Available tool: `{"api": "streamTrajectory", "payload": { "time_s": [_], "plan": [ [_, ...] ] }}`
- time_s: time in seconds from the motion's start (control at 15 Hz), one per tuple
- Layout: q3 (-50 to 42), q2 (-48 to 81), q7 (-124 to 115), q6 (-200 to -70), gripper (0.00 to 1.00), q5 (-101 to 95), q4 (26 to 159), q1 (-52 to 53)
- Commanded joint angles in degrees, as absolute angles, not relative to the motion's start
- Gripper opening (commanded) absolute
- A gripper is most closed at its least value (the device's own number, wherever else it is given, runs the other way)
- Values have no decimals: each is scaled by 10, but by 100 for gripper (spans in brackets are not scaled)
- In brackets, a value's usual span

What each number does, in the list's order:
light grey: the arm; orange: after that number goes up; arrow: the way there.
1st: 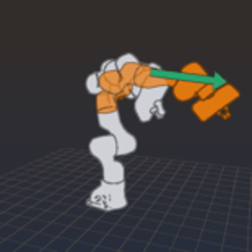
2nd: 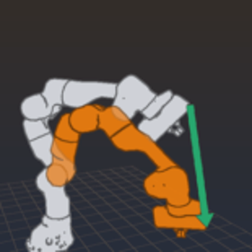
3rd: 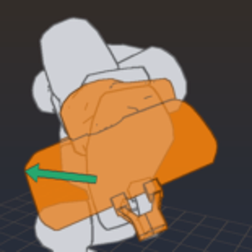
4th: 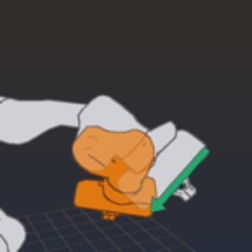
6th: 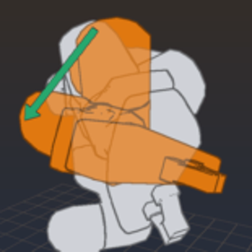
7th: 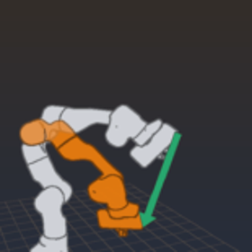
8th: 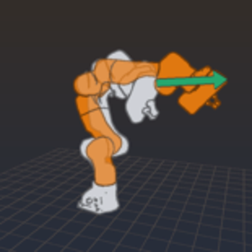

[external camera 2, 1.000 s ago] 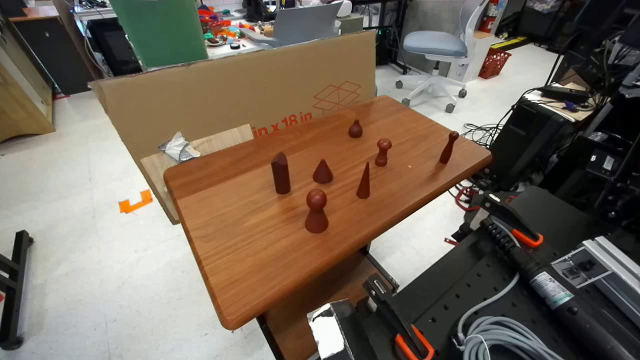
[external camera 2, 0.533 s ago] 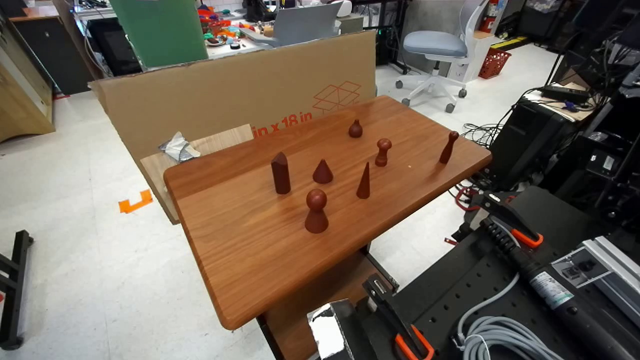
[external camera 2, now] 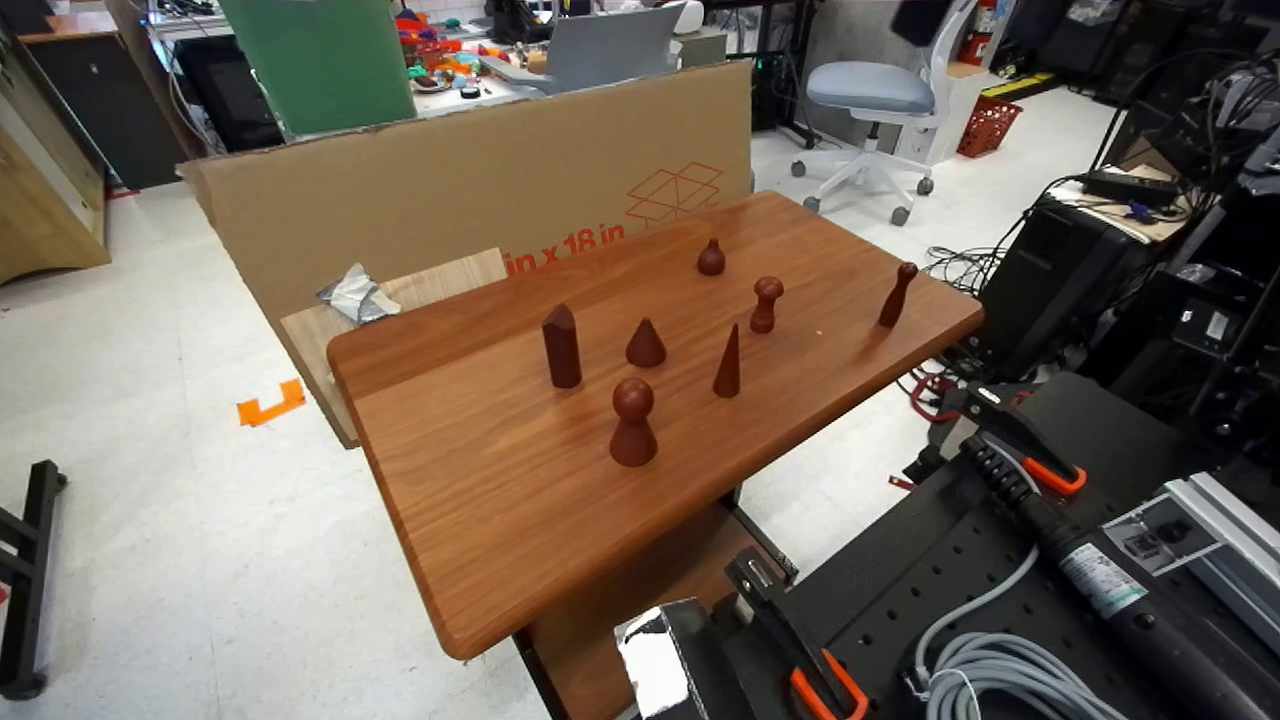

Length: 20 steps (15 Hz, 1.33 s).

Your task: Move the brown circular object from the back to the front

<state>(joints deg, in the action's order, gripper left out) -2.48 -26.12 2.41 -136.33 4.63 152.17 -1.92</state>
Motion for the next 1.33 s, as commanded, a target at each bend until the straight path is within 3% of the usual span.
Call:
{"api": "streamTrajectory", "payload": {
  "time_s": [0.0,1.27],
  "plan": [
    [-9,-147,-2,-1400,100,38,1439,-15],
    [-36,225,-2,-1390,100,-51,1135,-28]
  ]
}}
